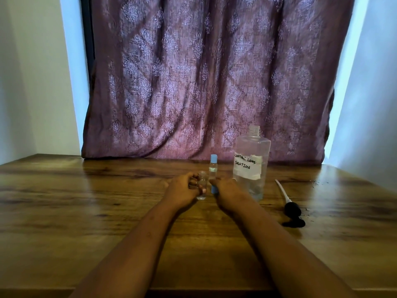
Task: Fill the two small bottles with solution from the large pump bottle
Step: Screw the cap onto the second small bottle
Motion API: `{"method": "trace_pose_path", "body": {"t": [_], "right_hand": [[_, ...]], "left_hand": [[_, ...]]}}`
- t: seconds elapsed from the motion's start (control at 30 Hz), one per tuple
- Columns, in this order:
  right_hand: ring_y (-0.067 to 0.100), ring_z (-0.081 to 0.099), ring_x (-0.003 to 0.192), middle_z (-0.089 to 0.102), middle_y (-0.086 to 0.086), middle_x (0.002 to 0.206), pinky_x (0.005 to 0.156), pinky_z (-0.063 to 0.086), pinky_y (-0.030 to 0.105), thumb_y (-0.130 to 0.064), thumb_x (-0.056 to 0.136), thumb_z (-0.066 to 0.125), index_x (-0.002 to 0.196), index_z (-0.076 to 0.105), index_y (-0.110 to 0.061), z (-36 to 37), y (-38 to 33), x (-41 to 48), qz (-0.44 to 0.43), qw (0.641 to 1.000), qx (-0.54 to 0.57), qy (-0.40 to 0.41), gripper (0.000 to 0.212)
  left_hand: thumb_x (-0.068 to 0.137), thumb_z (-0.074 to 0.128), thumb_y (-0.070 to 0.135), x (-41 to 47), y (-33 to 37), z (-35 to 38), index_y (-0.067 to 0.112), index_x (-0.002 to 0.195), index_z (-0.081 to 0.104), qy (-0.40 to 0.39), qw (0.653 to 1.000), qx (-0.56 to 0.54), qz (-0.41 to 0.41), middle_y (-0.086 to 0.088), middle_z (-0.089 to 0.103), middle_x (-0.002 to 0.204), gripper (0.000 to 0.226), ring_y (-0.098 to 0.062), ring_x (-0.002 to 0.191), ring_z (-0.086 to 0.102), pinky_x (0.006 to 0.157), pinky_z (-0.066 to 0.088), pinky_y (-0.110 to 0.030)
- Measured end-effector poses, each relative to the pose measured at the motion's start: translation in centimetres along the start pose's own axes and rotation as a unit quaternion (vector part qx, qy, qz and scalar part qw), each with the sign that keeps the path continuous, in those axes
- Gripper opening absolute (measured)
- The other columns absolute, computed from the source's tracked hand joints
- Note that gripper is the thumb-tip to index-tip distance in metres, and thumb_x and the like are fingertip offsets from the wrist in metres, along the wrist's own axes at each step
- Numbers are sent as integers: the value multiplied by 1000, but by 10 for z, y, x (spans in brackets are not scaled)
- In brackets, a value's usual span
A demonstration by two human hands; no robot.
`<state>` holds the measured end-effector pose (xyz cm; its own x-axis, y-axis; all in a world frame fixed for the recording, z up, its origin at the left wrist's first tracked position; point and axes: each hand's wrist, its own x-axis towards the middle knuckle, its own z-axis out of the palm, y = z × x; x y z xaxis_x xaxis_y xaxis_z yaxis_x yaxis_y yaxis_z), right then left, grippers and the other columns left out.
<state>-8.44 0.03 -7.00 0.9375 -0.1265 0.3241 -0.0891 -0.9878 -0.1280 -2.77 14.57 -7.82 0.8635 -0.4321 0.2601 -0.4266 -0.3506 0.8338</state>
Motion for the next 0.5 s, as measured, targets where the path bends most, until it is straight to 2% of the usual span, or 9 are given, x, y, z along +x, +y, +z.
{"method": "trace_pose_path", "body": {"t": [0.1, 0.23, 0.3, 0.37, 0.43, 0.5], "right_hand": [[23, 57, 99, 61, 10, 110, 86, 52, 38, 0, 84, 55, 107, 59, -16, 0, 0, 1, 6, 1000, 18, 7, 29], [21, 56, 93, 58, 8, 104, 81, 52, 36, -3, 84, 54, 103, 55, -14, -1, -1, 3, 11, 997, 71, 25, 21], [15, 54, 91, 54, 1, 103, 84, 52, 34, -6, 84, 55, 107, 54, -18, -3, -1, 3, 33, 984, 158, 71, 25], [8, 46, 94, 45, -5, 108, 88, 42, 20, -9, 87, 56, 120, 55, -18, -10, -1, 4, 37, 962, 218, 161, 33], [8, 42, 94, 40, 0, 108, 85, 36, 8, -12, 90, 56, 124, 56, -12, -19, 0, 4, 34, 934, 278, 222, 34], [10, 46, 95, 44, 2, 109, 85, 40, 9, -16, 91, 56, 122, 58, -10, -23, 0, 4, 40, 909, 336, 244, 32]], "left_hand": [[88, 77, 16, 0, 1, 1, 19, 125, 64, -3, 1000, -1, 3, 0, 74, 113, 40, -18, 105, 70, 102, 56, -51], [89, 75, 13, 0, 2, 0, 19, 126, 65, -11, 1000, -8, 0, 1, 74, 112, 39, -17, 104, 70, 100, 57, -49], [89, 75, 14, 0, 1, -1, 21, 125, 65, -14, 1000, -19, -7, 1, 74, 111, 38, -19, 104, 71, 100, 57, -51], [89, 76, 15, 0, 0, -1, 22, 124, 66, -14, 1000, -23, -10, 1, 75, 110, 38, -20, 103, 72, 101, 57, -51], [88, 77, 14, 0, -1, -1, 22, 124, 67, -15, 999, -27, -11, -1, 75, 112, 38, -21, 104, 71, 102, 56, -51], [87, 78, 14, 0, 1, -1, 24, 122, 68, -21, 999, -26, -4, 0, 74, 112, 38, -21, 105, 70, 103, 56, -50]]}}
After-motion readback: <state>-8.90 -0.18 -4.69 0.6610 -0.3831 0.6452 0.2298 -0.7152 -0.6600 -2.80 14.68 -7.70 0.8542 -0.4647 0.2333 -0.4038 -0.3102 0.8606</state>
